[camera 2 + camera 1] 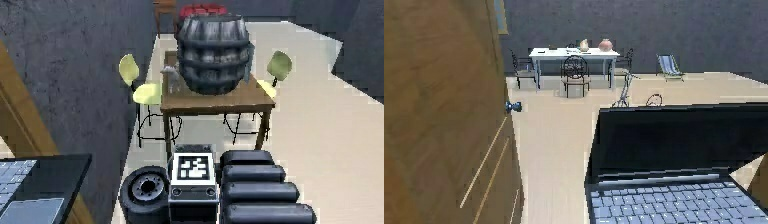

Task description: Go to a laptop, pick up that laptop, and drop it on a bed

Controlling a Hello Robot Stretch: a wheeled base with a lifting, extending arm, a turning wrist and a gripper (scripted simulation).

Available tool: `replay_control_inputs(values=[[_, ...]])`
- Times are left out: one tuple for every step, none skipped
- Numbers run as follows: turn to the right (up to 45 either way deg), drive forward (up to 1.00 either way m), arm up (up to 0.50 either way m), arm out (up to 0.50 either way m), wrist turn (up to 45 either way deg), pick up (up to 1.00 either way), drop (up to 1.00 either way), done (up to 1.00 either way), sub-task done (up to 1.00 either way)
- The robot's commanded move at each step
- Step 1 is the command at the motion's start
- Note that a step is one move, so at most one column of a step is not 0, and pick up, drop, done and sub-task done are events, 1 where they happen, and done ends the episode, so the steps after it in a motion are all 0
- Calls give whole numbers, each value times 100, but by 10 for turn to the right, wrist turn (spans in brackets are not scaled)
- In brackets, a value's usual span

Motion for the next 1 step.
replay_control_inputs(values=[[0, 100, 0, 0, 0, 0, 0, 0, 0]])
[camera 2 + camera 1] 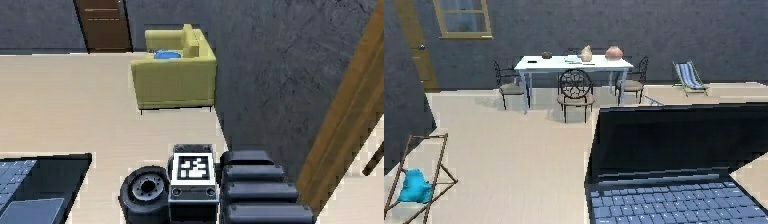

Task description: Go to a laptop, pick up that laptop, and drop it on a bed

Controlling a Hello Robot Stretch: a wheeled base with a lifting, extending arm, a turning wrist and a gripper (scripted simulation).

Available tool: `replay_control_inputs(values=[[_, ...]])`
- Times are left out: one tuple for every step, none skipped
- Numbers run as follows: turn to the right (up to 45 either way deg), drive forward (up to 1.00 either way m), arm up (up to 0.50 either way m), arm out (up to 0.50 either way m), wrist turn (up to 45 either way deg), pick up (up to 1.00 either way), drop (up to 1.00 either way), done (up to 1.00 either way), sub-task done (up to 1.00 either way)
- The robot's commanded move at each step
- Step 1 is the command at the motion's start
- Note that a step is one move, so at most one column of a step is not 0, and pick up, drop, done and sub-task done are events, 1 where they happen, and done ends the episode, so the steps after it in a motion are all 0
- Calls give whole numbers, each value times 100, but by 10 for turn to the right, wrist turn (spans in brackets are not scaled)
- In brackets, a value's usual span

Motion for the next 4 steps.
replay_control_inputs(values=[[-30, 0, 0, 0, 0, 0, 0, 0, 0], [0, 10, 0, 0, 0, 0, 0, 0, 0], [270, 0, 0, 0, 0, 0, 0, 0, 0], [0, 50, 0, 0, 0, 0, 0, 0, 0]])
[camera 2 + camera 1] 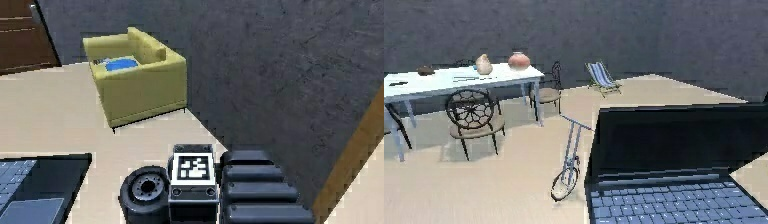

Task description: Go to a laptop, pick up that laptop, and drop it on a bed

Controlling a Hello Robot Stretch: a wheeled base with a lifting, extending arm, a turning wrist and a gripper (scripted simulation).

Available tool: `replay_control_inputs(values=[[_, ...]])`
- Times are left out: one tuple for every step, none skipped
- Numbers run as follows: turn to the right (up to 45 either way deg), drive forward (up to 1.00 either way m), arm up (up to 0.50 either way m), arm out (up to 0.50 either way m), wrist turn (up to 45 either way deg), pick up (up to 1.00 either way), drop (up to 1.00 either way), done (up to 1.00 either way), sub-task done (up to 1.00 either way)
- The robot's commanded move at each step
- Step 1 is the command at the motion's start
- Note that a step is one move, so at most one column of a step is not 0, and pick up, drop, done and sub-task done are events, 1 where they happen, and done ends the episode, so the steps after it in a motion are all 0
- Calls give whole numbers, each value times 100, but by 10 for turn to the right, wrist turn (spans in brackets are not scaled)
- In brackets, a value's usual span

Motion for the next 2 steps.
replay_control_inputs(values=[[-450, 0, 0, 0, 0, 0, 0, 0, 0], [-30, 0, 0, 0, 0, 0, 0, 0, 0]])
